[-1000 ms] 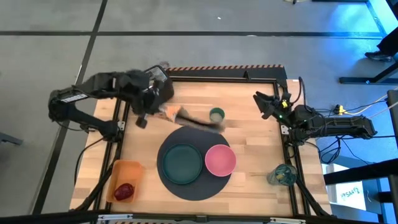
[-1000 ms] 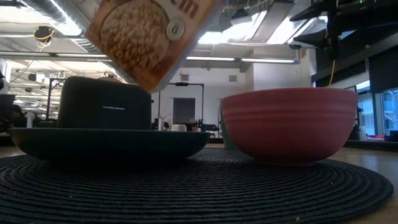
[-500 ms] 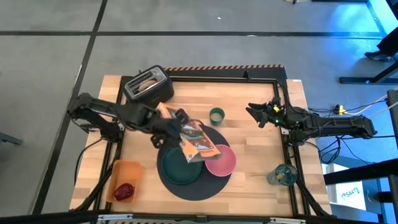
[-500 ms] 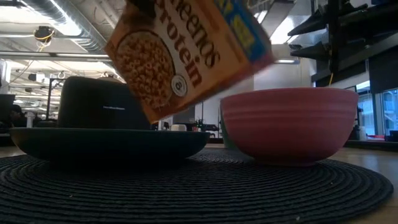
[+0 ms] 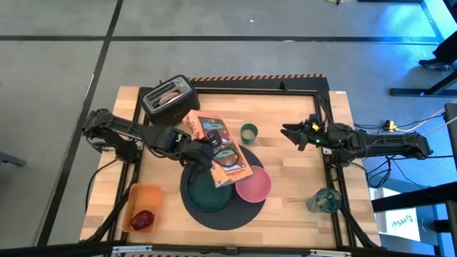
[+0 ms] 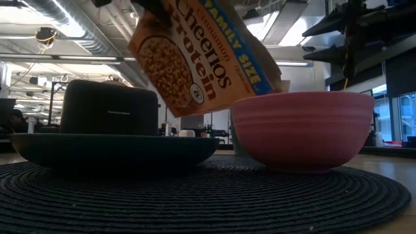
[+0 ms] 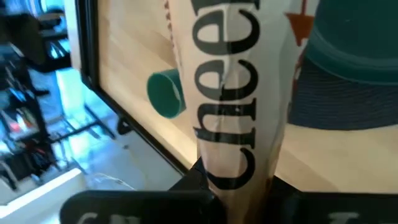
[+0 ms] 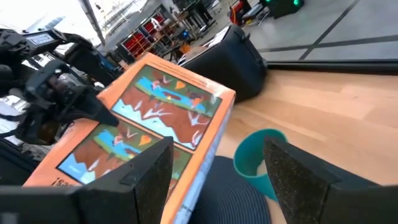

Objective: Arrange a breakfast setting
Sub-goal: Pour the cereal from the cereal box into the pink bowl on the placemat

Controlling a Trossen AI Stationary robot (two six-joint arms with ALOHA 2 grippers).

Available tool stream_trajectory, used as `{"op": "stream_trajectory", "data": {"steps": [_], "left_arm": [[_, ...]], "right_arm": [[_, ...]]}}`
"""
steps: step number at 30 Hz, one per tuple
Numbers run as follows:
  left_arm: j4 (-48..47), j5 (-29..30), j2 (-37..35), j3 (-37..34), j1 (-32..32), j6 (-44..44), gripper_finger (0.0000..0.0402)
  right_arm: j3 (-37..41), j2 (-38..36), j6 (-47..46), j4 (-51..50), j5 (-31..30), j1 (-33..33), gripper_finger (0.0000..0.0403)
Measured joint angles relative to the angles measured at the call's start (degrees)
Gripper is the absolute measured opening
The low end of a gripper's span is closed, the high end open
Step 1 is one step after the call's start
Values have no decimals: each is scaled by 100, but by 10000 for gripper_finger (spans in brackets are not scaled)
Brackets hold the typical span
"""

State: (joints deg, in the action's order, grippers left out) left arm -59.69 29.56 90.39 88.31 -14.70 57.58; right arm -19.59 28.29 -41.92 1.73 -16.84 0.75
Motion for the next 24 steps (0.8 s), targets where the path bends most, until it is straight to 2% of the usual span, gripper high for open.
{"op": "stream_trajectory", "data": {"steps": [4,9,16,24], "left_arm": [[2,-6,0,0,-48,310,0],[72,420,0,0,-114,728,0],[115,610,0,0,-205,1008,0],[665,967,0,0,-295,1671,2]], "right_arm": [[0,0,-46,-52,1,0,236],[0,0,-52,-60,-54,0,236],[2,2,-133,-71,-164,0,236],[0,4,-147,-71,-322,0,236]]}}
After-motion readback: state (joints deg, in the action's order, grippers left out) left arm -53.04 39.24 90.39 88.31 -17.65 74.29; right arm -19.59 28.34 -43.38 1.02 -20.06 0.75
